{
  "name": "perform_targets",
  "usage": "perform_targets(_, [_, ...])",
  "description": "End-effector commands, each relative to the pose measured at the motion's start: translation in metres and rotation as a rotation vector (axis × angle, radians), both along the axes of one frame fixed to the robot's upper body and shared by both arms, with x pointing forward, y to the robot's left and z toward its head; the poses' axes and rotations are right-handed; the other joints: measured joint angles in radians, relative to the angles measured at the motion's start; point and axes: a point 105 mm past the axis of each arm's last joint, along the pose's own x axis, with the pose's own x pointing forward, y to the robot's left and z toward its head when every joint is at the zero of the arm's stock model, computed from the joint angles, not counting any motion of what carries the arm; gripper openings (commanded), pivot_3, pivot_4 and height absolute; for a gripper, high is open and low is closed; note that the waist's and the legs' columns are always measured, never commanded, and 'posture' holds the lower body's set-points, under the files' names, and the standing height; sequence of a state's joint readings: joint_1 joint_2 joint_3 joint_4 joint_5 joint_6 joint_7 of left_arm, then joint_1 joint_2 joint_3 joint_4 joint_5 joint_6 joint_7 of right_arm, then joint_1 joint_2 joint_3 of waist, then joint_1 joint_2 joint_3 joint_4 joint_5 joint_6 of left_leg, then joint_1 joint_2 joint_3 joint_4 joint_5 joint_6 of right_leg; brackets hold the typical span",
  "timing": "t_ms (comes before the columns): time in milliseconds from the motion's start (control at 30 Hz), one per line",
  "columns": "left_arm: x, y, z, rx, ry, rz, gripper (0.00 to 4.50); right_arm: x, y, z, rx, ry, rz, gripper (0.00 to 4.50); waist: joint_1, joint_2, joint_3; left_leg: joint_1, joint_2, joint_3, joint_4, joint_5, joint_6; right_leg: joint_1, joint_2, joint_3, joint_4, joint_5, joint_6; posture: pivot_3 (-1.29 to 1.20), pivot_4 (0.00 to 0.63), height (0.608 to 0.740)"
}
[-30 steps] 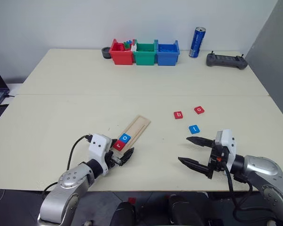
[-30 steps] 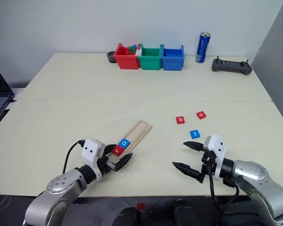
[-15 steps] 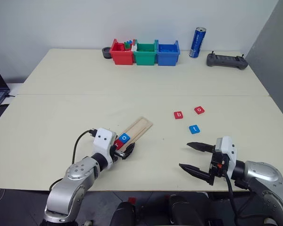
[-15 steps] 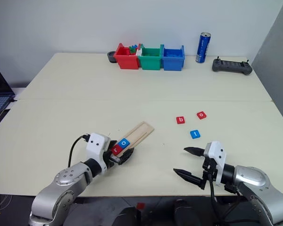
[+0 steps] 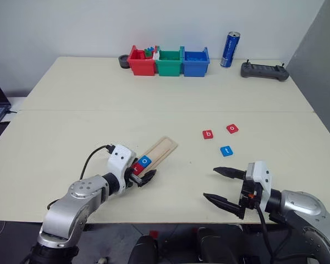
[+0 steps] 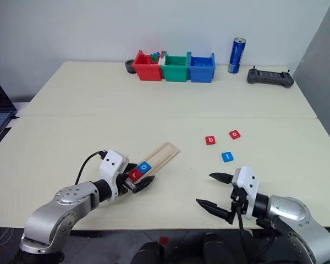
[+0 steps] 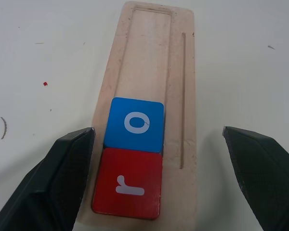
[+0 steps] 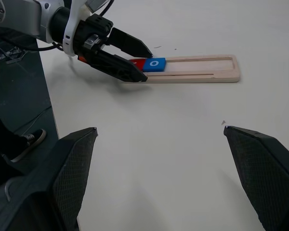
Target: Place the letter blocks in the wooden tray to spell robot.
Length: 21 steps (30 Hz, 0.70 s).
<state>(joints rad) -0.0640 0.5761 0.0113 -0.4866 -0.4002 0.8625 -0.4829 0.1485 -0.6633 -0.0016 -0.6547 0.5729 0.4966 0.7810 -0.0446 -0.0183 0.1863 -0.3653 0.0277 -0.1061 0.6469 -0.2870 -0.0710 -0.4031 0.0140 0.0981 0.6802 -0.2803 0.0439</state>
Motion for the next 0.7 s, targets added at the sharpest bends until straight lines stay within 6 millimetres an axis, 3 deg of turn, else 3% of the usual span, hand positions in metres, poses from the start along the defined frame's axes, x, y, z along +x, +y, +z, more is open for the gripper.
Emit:
perform_targets(33, [-0.002, 0.002, 0.002, 0.004, -0.002, -0.020, 4.50, -0.005, 0.006, 0.011, 0.022, -0.026, 0.023, 4.48, 0.000, 0.000, 0.000, 0.000, 0.000, 0.000, 0.000, 0.000, 0.000, 0.000, 0.000, 0.000, 0.000, 0.000, 0.000, 0.00, 0.150, 0.740])
perform_targets(700, [-0.002, 0.012, -0.012, 0.049, 0.066, -0.037, 4.50, -0.012, 0.017, 0.022, 0.037, -0.016, 0.091, 4.48, 0.000, 0.000, 0.000, 0.000, 0.000, 0.000, 0.000, 0.000, 0.000, 0.000, 0.000, 0.000, 0.000, 0.000, 0.000, 0.00, 0.150, 0.740])
